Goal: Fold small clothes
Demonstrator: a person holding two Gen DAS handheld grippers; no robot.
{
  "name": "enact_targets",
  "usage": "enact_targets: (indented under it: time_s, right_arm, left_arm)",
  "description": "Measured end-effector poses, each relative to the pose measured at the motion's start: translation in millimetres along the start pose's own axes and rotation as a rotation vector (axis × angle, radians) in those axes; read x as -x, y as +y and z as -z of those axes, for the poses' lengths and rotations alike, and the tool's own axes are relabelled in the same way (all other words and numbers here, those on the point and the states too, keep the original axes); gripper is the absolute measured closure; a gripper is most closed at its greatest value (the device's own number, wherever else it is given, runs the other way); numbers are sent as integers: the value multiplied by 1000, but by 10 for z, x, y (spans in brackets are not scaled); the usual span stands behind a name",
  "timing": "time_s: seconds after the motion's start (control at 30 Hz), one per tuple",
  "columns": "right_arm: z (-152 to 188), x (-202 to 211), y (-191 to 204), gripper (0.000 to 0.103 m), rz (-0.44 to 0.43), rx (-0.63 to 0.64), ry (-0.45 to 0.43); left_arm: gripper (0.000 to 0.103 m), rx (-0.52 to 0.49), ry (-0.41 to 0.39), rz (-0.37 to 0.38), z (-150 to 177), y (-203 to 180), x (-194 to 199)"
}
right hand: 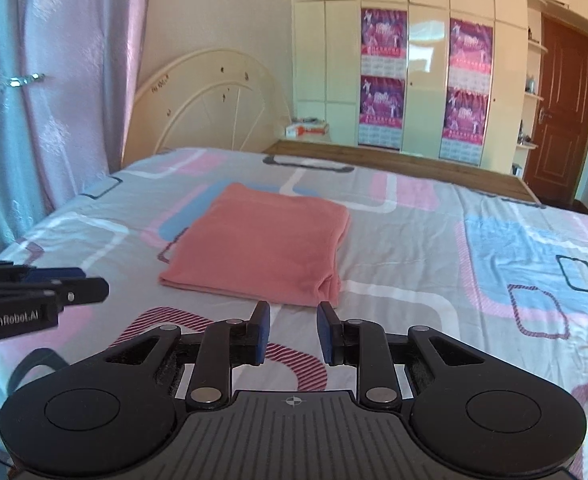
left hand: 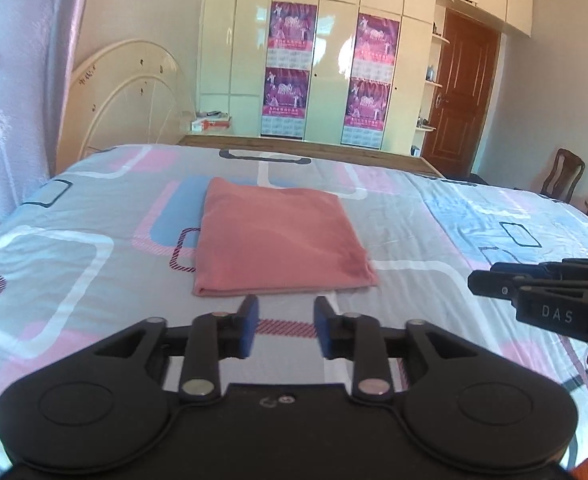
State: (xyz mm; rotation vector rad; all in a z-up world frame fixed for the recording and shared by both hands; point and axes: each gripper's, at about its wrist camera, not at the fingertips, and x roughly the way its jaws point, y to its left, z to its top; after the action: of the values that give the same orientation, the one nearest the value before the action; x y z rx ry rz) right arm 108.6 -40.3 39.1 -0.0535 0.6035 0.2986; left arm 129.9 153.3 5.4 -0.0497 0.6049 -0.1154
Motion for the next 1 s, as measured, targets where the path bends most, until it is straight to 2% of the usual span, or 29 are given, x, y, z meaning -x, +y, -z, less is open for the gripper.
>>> enact_targets:
  time_s: [0.03, 0.07, 0.1, 0.13, 0.17, 0.37, 0.63, 1.0]
  right_arm:
    - [25, 91, 20, 75, 0, -3, -11]
    - [51, 179, 40, 40, 0, -6, -19]
    - [78, 264, 65, 12, 19, -12, -26]
    - [114, 354, 85, 0, 52, -15, -60]
    - [149, 418, 104, 0, 72, -6, -90]
    - [295, 580, 80, 0, 93, -13, -61]
    - [350, 911, 90, 0, 75, -22, -88]
    - [308, 1071, 65, 0, 60, -16, -111]
  left_arm:
    - [19, 4, -14, -7, 23, -16, 77]
    - [5, 14, -56, -38, 65, -32, 186]
    - [0, 18, -112, -64, 115, -52, 298]
    - [1, 11, -117, -64, 132, -67, 353]
    - [1, 5, -108, -57, 142, -85, 396]
    - [0, 15, -117, -82, 200, -144, 623]
    - [0, 19, -140, -104, 284, -182, 825]
    - [0, 11, -166, -108, 298, -193, 938]
